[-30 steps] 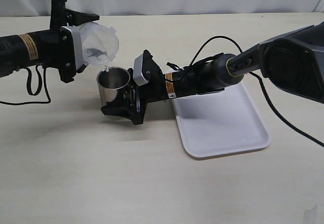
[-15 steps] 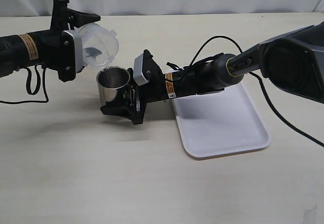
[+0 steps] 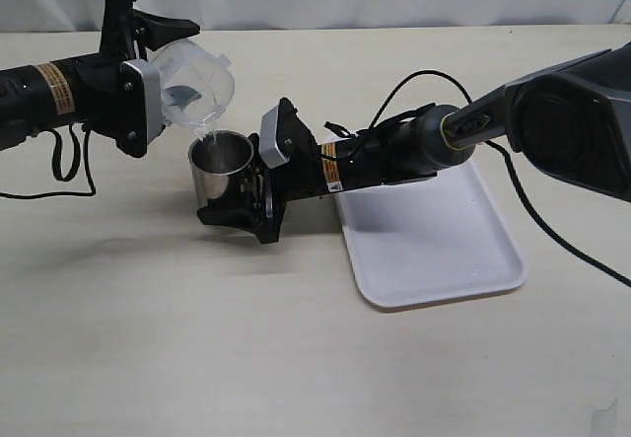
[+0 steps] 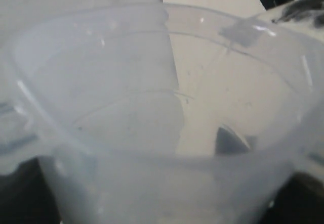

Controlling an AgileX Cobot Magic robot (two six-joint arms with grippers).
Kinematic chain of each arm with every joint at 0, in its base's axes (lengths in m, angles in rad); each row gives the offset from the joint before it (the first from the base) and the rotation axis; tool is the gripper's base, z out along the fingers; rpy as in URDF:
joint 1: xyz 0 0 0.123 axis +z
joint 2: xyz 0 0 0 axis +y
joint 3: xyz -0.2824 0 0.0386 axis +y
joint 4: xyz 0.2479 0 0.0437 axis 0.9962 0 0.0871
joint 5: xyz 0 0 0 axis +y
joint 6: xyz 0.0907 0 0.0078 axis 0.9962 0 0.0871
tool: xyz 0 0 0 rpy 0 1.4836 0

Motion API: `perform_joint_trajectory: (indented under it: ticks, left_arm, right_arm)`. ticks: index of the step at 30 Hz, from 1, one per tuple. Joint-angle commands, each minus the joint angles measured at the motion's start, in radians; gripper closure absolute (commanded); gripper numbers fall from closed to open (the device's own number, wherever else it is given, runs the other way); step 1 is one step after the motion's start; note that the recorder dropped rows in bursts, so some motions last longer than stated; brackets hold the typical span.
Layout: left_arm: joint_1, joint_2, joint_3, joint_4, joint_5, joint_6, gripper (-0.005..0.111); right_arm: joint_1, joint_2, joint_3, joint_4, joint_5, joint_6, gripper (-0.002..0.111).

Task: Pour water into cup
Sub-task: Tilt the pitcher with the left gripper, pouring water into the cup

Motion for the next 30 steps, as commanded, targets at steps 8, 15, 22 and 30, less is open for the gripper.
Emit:
perform_joint_trajectory:
  ticks: [8, 15, 22, 30]
  left_arm:
    - [-0.008, -0.003, -0.011, -0.027, -0.043, 0.084, 0.107]
    - [-0.008, -0.003, -0.011, -0.027, -0.043, 0.148, 0.107]
    - [-0.010, -0.003, -0.011, -0.019, -0.083, 0.199, 0.107]
    - [-0.033, -0.003, -0.011, -0.065, -0.084, 0.254, 0.107]
  right_arm:
    - [-0.002, -0.012, -0.002, -0.015, -0.008, -0.008, 0.104]
    - [-0.002, -0.012, -0.002, -0.015, -0.010, -0.008, 0.104]
    - [-0.002, -0.012, -0.002, -0.015, -0.012, -0.008, 0.104]
    - [-0.002, -0.012, -0.002, -0.015, -0.012, -0.008, 0.104]
